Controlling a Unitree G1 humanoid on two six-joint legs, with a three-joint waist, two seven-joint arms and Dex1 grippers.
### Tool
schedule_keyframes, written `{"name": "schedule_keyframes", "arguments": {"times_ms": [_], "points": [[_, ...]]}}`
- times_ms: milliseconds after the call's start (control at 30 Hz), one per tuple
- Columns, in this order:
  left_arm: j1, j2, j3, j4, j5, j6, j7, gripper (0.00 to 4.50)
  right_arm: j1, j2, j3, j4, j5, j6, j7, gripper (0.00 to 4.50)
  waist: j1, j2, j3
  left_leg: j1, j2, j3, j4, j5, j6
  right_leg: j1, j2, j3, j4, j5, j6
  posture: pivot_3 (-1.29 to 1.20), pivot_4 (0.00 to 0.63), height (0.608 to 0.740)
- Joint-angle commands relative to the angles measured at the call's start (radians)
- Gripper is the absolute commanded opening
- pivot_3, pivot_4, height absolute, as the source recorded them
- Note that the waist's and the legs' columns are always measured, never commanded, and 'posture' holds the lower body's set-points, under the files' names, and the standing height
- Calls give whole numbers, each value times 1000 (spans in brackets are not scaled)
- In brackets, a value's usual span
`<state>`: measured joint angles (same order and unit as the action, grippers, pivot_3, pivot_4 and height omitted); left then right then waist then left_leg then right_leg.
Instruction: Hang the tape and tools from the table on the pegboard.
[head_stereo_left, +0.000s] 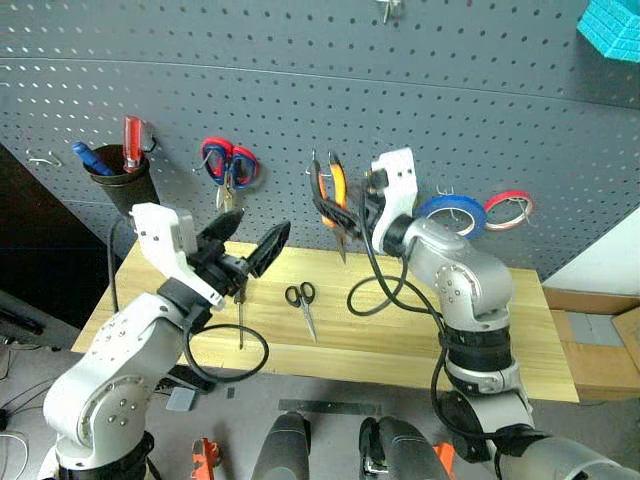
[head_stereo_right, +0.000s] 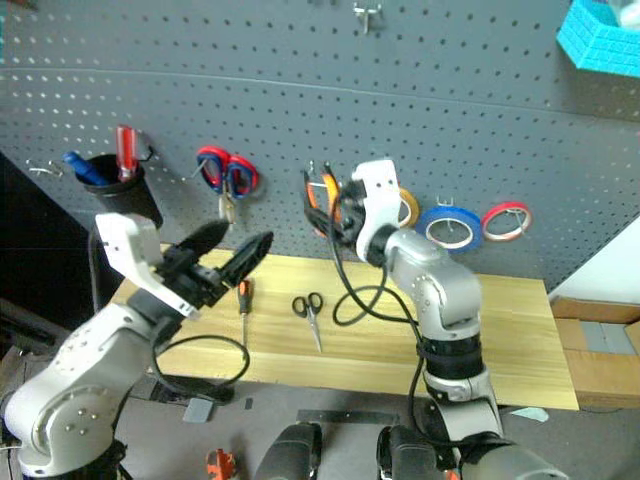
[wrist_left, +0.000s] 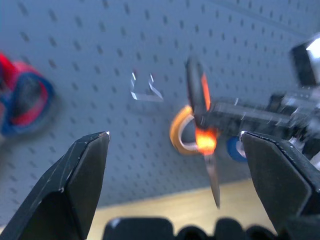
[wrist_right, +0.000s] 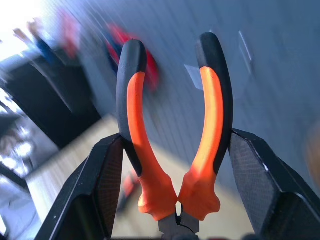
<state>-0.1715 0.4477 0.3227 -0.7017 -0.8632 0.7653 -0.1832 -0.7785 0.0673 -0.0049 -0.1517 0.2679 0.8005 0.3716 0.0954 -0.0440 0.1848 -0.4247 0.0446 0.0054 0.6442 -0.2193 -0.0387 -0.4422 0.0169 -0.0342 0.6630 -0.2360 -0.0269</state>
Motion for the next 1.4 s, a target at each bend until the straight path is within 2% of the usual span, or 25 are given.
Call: {"name": "schedule_keyframes", "arguments": {"times_ms": [33, 300, 500, 733, 1067, 1400], "points": [[-43, 18, 5, 5, -9, -14, 9, 4500, -80, 7, 14, 89, -17, -214, 13, 2704, 12, -1, -11, 2, 0, -1, 0, 0, 0, 2, 0, -1, 0, 0, 0, 341, 43, 740], [-99, 47, 4, 65, 18, -29, -8, 4500, -262, 33, 41, 479, -97, -635, 5, 2704, 40, -3, -40, 8, 1, -2, 0, 2, -1, 8, 1, -2, 1, 2, -4, 345, 21, 740], [-74, 85, -29, 100, 83, -61, -65, 4500, -325, 49, 36, 665, -128, -813, -14, 2704, 47, -5, -49, 8, 1, -3, 1, 2, -1, 9, 0, -2, 1, 3, -5, 358, 15, 740], [-149, 58, -108, 149, 149, -100, -91, 4500, -427, 0, 14, 921, -189, -1017, -76, 2704, 73, -6, -57, 8, 1, -3, 1, 3, -2, 9, 1, -3, 2, 5, -9, 362, 12, 740], [-180, 64, -123, 209, 192, -121, -154, 4500, -516, -38, 2, 1147, -235, -1165, -172, 2704, 91, -6, -58, 8, 2, -3, 1, 3, -2, 9, 1, -2, 2, 7, -12, 352, 15, 740], [-175, 59, -119, 209, 199, -115, -182, 4500, -472, -23, -18, 1213, -235, -1163, -198, 2704, 91, -6, -58, 8, 2, -3, 2, 3, -2, 9, 1, -3, 3, 7, -13, 355, 25, 740]]}}
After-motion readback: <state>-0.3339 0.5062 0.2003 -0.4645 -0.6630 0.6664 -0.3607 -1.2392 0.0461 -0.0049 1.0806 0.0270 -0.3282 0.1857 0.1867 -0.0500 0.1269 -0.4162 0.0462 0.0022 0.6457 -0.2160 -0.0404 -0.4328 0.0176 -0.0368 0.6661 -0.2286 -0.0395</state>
